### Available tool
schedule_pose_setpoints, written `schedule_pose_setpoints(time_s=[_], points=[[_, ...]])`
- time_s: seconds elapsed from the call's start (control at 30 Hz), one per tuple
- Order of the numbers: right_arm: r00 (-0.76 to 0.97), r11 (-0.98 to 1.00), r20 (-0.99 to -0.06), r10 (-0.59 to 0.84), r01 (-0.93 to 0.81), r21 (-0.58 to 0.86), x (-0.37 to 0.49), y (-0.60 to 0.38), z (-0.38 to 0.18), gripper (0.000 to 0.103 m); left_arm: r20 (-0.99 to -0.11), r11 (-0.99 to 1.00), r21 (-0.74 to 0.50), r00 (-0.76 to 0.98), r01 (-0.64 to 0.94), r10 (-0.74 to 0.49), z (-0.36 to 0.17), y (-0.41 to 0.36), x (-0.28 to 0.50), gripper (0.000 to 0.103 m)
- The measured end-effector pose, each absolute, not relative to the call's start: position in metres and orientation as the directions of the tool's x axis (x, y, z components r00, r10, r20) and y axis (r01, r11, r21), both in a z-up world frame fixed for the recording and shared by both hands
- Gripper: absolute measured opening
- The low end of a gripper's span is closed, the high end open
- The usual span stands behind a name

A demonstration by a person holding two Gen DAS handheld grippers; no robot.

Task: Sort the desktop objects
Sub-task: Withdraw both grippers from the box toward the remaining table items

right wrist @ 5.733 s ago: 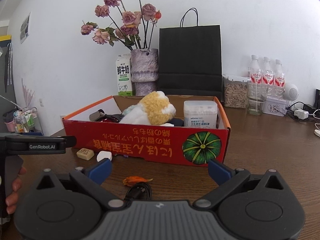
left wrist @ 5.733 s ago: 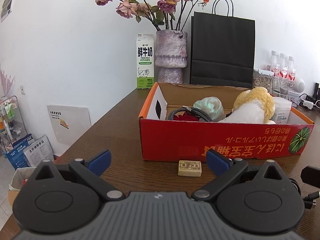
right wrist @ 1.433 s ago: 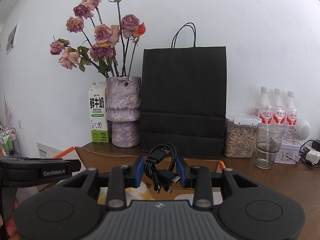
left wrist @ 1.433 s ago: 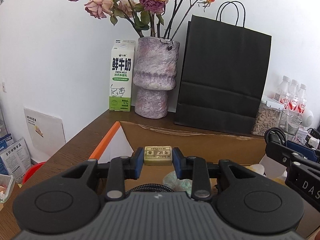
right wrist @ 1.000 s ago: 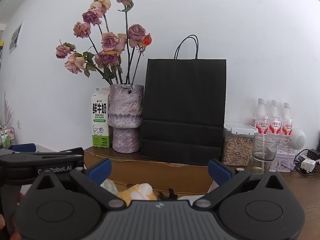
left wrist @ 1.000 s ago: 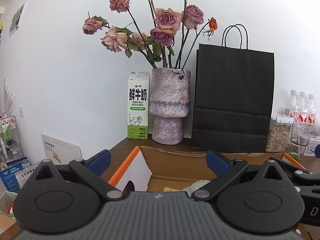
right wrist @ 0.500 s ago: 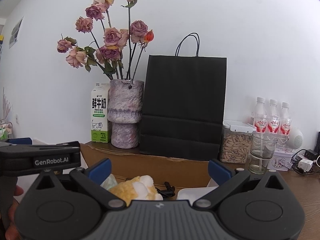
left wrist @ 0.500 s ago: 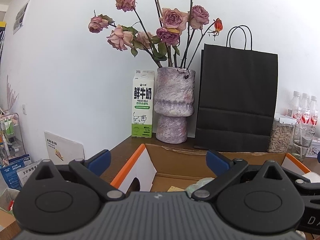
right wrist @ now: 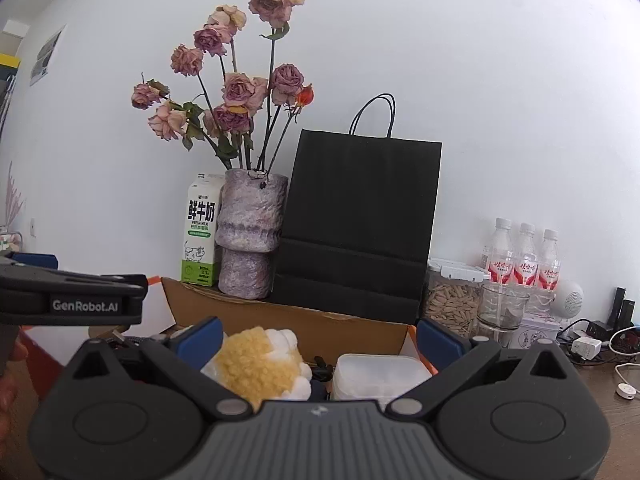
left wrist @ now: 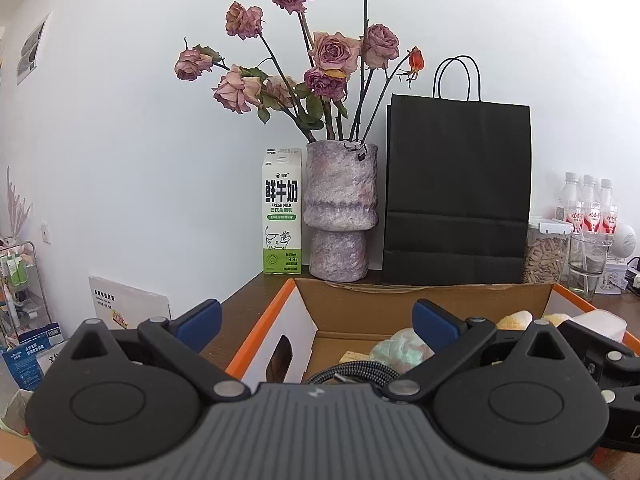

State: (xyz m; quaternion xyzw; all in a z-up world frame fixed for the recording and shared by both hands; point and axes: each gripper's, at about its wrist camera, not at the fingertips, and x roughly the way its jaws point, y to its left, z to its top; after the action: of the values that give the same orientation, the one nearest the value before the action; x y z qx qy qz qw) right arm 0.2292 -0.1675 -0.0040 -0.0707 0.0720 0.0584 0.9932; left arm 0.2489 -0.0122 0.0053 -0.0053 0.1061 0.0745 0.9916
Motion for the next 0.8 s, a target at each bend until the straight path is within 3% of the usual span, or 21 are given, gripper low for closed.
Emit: schedule_pose_setpoints(time_s=[0.47, 0.8], points=[[0.977, 0.968, -0.177, 0.116, -0.151, -0.198, 0.180, -0.172, -0.012, 0.103, -0.219, 0.987, 0.043, 0.963, -0.153, 0.158, 0.000, -0.006, 0.200, 0.103], [0.919, 0.961, -0.350, 0.182, -0.241, -0.134, 0.151, -0.178, -0.026, 0.103, -0.323, 0.993, 0.083, 0.941, -0.081, 0.104, -0.014, -0.003, 0.169, 0.103]])
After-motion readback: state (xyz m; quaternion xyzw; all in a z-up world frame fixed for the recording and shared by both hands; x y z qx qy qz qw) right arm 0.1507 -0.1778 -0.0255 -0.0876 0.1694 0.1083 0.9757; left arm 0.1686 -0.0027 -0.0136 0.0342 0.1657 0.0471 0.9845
